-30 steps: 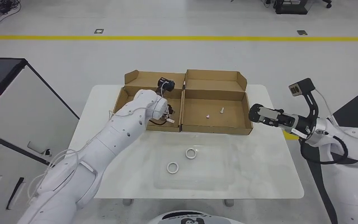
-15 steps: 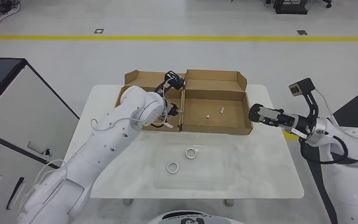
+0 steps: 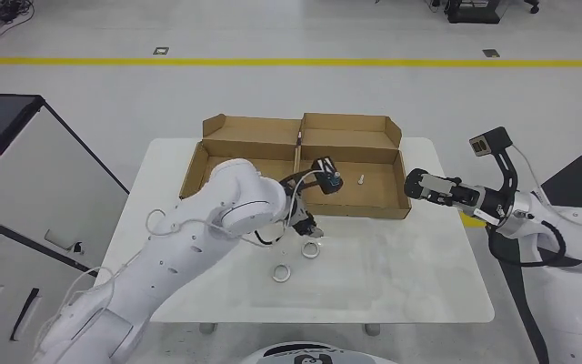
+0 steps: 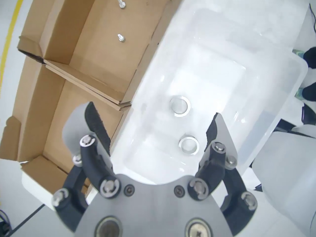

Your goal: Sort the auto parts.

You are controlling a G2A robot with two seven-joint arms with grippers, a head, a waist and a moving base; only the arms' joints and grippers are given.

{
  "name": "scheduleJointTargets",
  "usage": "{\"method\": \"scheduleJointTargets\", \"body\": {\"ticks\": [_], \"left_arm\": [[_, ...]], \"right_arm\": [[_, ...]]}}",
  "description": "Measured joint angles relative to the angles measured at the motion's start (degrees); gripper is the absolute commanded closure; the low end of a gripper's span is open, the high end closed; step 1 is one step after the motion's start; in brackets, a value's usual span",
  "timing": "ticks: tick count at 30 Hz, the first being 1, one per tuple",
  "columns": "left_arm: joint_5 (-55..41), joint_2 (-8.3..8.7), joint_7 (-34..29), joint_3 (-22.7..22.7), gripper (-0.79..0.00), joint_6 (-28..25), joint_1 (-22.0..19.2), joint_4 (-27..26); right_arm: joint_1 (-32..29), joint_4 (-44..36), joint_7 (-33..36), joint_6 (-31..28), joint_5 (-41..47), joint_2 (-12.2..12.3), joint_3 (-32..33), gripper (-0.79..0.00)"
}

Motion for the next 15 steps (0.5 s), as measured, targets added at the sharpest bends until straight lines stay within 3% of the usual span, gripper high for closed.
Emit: {"method": "scheduleJointTargets", "body": {"ticks": [8, 11, 14, 15], "left_arm": [[-0.9, 0.00, -2.7, 3.7, -0.782, -4.1, -0.3, -1.8], [-2.4, 0.22, -2.4, 5.4, -0.745, -4.4, -0.9, -2.4], [-3.9, 0.43, -2.4, 6.3, -0.650, -4.4, -1.1, -3.0], [-4.2, 0.51, -2.5, 6.6, -0.542, -4.3, -1.2, -3.3]], "right_arm": [[0.0, 0.0, 0.0, 0.0, 0.0, 0.0, 0.0, -0.785], [0.0, 0.0, 0.0, 0.0, 0.0, 0.0, 0.0, -0.785], [0.0, 0.0, 0.0, 0.0, 0.0, 0.0, 0.0, -0.785], [0.0, 0.0, 0.0, 0.0, 0.0, 0.0, 0.0, -0.785]]}}
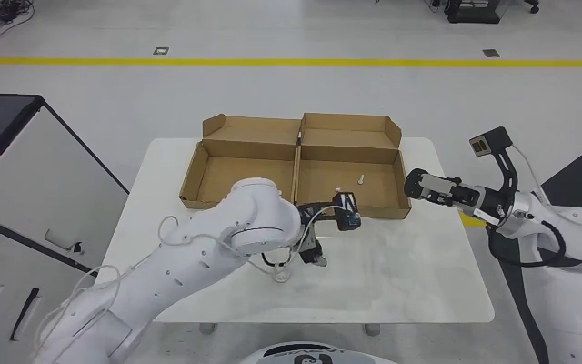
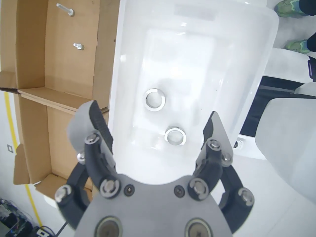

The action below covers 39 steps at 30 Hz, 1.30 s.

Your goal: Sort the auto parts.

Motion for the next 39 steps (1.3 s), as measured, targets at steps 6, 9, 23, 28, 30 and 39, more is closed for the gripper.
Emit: {"method": "scheduleJointTargets", "body": {"ticks": [6, 9, 23, 28, 30, 39], "left_arm": [[-0.2, 0.24, 0.7, 1.2, -0.372, -0.6, -0.2, -0.5], [0.5, 0.26, 1.6, 2.0, -0.366, -1.6, -0.3, -0.7], [6.6, -0.18, 6.5, 8.2, -0.311, -6.5, -0.6, 5.9], [7.9, -0.59, 7.2, 9.6, -0.302, -6.8, -1.4, 8.7], [8.5, -0.75, 7.6, 9.9, -0.308, -6.7, -1.5, 9.5], [12.0, -1.06, 10.9, 10.5, -0.292, -6.6, -1.1, 12.5]], "right_arm": [[0.0, 0.0, 0.0, 0.0, 0.0, 0.0, 0.0, -0.785], [0.0, 0.0, 0.0, 0.0, 0.0, 0.0, 0.0, -0.785], [0.0, 0.0, 0.0, 0.0, 0.0, 0.0, 0.0, -0.785], [0.0, 0.0, 0.0, 0.0, 0.0, 0.0, 0.0, -0.785], [0.0, 0.0, 0.0, 0.0, 0.0, 0.0, 0.0, -0.785], [0.0, 0.0, 0.0, 0.0, 0.0, 0.0, 0.0, -0.785]]}}
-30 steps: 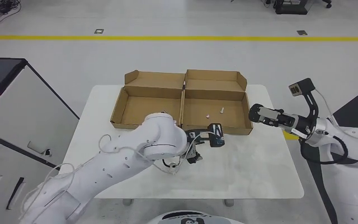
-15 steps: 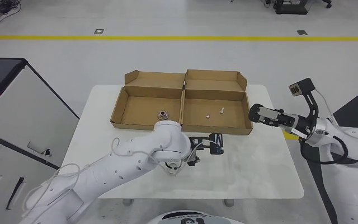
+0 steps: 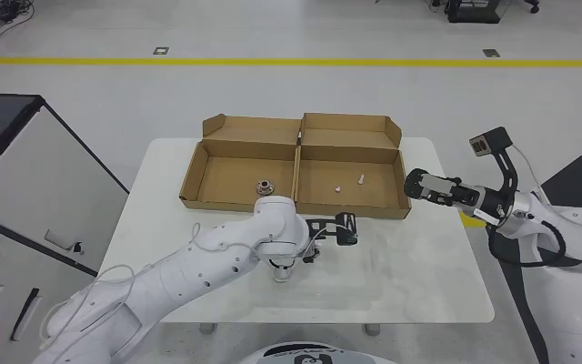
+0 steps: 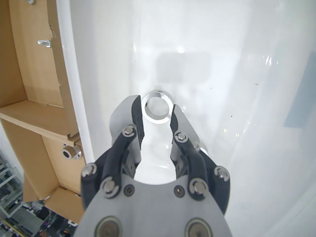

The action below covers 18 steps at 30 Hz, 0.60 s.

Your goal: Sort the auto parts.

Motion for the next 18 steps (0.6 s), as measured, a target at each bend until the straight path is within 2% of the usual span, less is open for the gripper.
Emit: {"method": "scheduleJointTargets", "body": {"ticks": [10, 18], "left_arm": [[2.3, -0.26, 0.0, 0.7, -0.246, 0.6, 0.7, 1.9], [2.9, -0.54, 0.8, 0.9, -0.249, 0.6, 1.1, 2.3]], "right_arm": [[0.0, 0.0, 0.0, 0.0, 0.0, 0.0, 0.0, -0.785], [0.0, 0.0, 0.0, 0.0, 0.0, 0.0, 0.0, -0.785]]}}
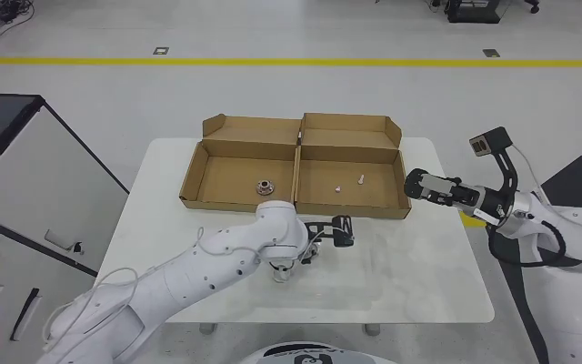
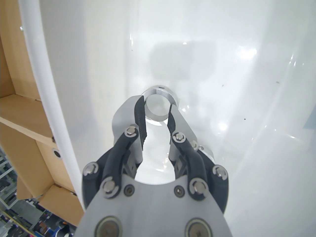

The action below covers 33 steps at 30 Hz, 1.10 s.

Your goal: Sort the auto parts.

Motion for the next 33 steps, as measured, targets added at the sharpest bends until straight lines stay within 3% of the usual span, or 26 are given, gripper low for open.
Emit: {"method": "scheduleJointTargets", "body": {"ticks": [7, 24, 33], "left_arm": [[1.1, -0.32, 0.8, 0.3, -0.240, 0.0, 0.2, 0.8], [-1.9, -0.22, -3.9, -0.1, -0.376, -1.6, 0.7, -0.9], [-3.7, -0.23, -4.5, -0.1, -0.382, -0.4, 0.1, -1.2]], "right_arm": [[0.0, 0.0, 0.0, 0.0, 0.0, 0.0, 0.0, -0.785], [0.0, 0.0, 0.0, 0.0, 0.0, 0.0, 0.0, -0.785], [0.0, 0.0, 0.0, 0.0, 0.0, 0.0, 0.0, -0.785]]}}
